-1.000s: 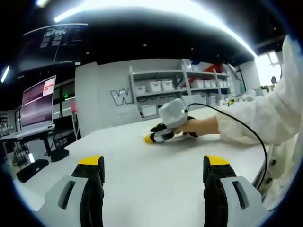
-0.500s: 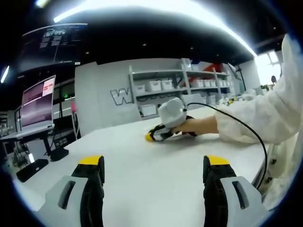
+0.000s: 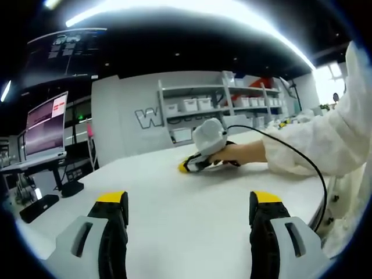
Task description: Open the resealable bag by pulling the two sides of the seal apart until the entire bag opening is separated and visibly accessible.
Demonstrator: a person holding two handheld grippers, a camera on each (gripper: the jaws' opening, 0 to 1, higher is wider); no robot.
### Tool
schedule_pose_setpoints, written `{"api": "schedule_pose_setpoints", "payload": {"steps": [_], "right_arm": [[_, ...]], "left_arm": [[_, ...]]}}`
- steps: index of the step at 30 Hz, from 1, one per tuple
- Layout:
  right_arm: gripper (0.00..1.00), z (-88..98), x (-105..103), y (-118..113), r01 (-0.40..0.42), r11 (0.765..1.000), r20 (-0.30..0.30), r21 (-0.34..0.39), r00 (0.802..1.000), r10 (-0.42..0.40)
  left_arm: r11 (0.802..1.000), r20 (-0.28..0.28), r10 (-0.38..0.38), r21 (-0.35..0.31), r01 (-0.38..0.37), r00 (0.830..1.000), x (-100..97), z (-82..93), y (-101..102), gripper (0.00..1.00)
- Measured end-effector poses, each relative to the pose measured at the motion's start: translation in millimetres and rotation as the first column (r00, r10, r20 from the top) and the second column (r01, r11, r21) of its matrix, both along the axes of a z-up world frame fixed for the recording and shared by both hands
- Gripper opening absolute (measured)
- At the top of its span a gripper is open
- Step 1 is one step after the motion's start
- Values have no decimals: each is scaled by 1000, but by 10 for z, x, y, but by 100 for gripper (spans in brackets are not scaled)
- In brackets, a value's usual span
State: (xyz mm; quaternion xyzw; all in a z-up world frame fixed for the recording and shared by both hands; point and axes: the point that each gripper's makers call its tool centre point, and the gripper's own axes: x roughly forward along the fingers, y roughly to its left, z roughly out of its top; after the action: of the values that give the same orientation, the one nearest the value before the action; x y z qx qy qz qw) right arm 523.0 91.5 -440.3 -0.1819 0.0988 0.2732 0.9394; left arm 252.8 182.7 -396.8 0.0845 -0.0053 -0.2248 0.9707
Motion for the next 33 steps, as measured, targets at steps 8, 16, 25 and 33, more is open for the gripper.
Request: {"api": "schedule_pose_setpoints", "payload": {"steps": [8,16,25,33], "right_arm": [[0,-1,45,-82,33,998,-22,45,999,-32],[0,216,78,-187,57,995,26,85,998,-59],[0,724,43,-332,66,987,123,143,989,-84],[0,960,33,-526,83,978,151,192,982,-113]], "left_arm": [[1000,-1,-8,13,8,1000,-17,18,-30,85],[1000,4,-11,21,11,1000,-35,54,-41,85],[999,-20,-15,33,16,1000,-18,-39,-63,85],[999,-15,-21,24,22,1000,-21,-8,-80,85]]}}
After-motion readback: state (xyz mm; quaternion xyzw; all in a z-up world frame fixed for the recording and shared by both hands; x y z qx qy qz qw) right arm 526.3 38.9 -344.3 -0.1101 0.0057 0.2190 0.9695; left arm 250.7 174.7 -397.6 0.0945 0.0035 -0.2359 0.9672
